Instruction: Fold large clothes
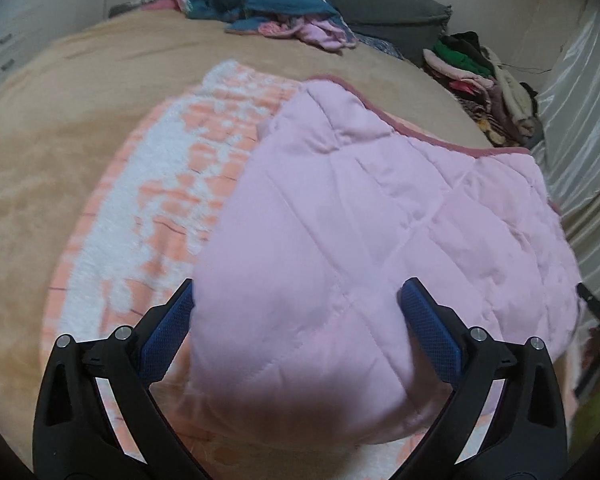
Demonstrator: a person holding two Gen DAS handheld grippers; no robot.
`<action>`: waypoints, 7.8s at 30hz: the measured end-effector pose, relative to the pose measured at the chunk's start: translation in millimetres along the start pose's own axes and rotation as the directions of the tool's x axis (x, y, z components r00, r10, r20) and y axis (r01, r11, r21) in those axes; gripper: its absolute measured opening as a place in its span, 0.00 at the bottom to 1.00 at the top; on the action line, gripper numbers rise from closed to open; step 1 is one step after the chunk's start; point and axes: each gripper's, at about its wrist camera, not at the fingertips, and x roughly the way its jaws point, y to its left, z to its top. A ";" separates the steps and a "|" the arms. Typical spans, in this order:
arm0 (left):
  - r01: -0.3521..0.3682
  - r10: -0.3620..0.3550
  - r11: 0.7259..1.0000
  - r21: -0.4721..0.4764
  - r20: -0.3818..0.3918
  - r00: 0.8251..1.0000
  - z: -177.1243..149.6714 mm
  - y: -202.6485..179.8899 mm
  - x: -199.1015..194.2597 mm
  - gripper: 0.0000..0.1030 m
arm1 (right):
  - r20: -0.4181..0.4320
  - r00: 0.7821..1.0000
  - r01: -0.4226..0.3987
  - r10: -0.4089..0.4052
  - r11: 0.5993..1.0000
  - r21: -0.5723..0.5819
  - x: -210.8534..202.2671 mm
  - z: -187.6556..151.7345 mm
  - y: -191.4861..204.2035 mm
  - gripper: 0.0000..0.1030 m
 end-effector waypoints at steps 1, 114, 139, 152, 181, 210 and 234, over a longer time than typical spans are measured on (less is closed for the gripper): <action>0.020 -0.020 1.000 -0.002 0.003 1.000 -0.3 0.5 0.9 0.65 | 0.003 1.000 -0.008 0.008 1.000 -0.005 0.3 -2.5 1.5 0.64; 0.170 -0.147 0.900 -0.401 0.086 0.985 -29.3 -6.4 18.6 0.91 | -0.015 0.966 -0.203 0.258 0.792 0.576 38.2 -59.4 3.4 0.96; 0.068 -0.044 0.989 -0.129 0.183 0.982 -9.5 -62.7 -1.6 0.31 | 0.084 0.979 -0.201 0.187 0.952 0.231 -1.4 -31.2 44.7 0.33; 0.040 -0.038 0.999 -0.003 0.245 0.969 -31.0 -88.7 -74.8 0.27 | 0.153 0.985 -0.054 0.076 0.988 -0.144 -103.3 -43.5 93.4 0.29; -0.016 -0.005 0.995 0.094 0.222 0.975 -109.5 -96.2 -129.0 0.28 | 0.118 0.993 -0.006 0.028 0.984 -0.176 -163.1 -103.1 99.3 0.29; -0.035 0.037 0.999 -0.027 0.060 0.998 -167.8 -60.2 -116.1 0.78 | -0.130 0.989 -0.041 0.077 0.965 0.259 -119.0 -153.3 25.4 0.95; -0.116 0.120 0.992 -0.042 0.107 0.987 -189.6 -48.6 -179.1 0.91 | -0.043 0.995 0.098 -0.091 0.976 0.193 -206.4 -167.8 7.1 0.96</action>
